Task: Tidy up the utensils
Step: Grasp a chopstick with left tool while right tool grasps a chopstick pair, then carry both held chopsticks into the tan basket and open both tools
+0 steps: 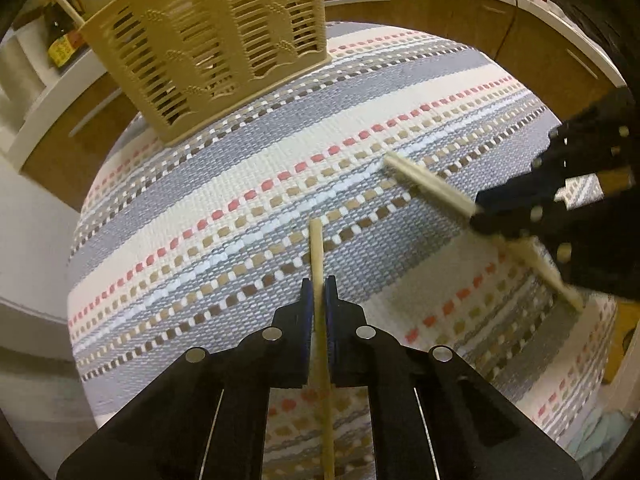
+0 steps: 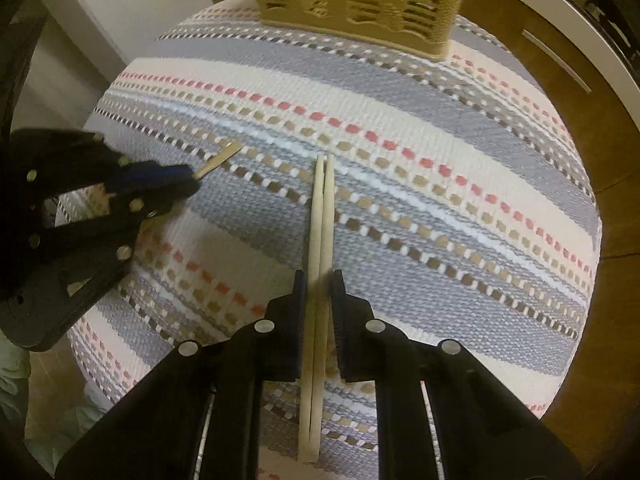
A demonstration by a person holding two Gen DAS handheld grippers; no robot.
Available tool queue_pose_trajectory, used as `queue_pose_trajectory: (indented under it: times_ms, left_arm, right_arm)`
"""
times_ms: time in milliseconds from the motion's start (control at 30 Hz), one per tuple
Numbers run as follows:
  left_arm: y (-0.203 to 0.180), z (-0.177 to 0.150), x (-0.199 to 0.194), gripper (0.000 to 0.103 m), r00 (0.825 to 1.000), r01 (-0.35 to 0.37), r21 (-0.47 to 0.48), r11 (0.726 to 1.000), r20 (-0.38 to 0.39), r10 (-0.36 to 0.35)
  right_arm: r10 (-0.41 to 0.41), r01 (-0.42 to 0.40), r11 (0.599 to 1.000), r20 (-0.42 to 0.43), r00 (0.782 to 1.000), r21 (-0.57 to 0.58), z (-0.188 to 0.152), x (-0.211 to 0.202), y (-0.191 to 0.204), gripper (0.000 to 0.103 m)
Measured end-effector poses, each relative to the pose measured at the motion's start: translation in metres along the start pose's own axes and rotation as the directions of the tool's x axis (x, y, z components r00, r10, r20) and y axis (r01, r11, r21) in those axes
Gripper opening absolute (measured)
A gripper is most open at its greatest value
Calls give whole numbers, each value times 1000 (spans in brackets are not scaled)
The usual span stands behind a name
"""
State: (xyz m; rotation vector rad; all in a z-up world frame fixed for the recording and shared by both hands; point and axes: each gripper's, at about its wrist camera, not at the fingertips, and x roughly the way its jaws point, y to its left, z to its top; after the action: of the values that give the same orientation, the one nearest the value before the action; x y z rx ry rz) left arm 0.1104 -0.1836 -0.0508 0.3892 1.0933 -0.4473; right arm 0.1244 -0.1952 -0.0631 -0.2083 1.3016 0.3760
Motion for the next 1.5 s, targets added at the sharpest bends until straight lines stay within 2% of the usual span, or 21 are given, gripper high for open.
queue_pose_trajectory:
  times_ms: [133,233,367,500,600,667,800,967,1033,1200,1367,1433,1500]
  left_arm:
    - [11,-7,-6,5,1000,18,-5,1000,-16,-19]
    - [24,-8,-4,7,998,39,1,999,-46,-39]
    - [34,-11,-4,7,994,59,9,998,-88,-58]
    - [36,3,3,6,989,62,17,998,-133,-59]
    - [32,9,7,4,989,50,31,998,-138,-45]
    - [35,9,7,4,991,57,-7,998,-118,-58]
    - [46,6,-4,4,996,88,-66,994,-19,-89]
    - [62,3,-38,4,984,135,-111,985,132,-120]
    - [68,1,-59,4,961,171,-99,980,237,-143]
    - [78,-1,-98,4,914,191,-106,976,383,-137]
    - [83,6,-136,4,853,185,-108,977,511,-105]
    - [84,11,-151,4,820,190,-108,976,564,-97]
    - [84,16,-167,4,794,187,-111,976,602,-83]
  right_arm:
    - [44,-43,998,-35,998,45,5,4,-15,11]
    - [42,-40,998,-47,998,39,10,5,-20,12]
    - [2,-2,1000,-66,998,10,19,11,-9,12]
    - [-45,41,998,-89,995,-50,22,14,6,12]
    - [-77,70,992,-67,995,-104,22,14,17,10]
    - [-87,80,989,-45,995,-126,19,14,23,10]
    - [-41,39,994,-15,999,-98,12,10,21,10]
    - [-1,7,996,75,997,-85,4,-13,7,10]
    - [21,-9,995,127,992,-96,2,-27,6,10]
    - [86,-63,993,261,962,-96,-6,-63,-2,10]
    - [140,-114,990,407,903,-89,-1,-108,-18,10]
    - [153,-129,988,449,880,-83,5,-118,-23,10]
    - [159,-140,987,499,852,-77,12,-126,-25,10]
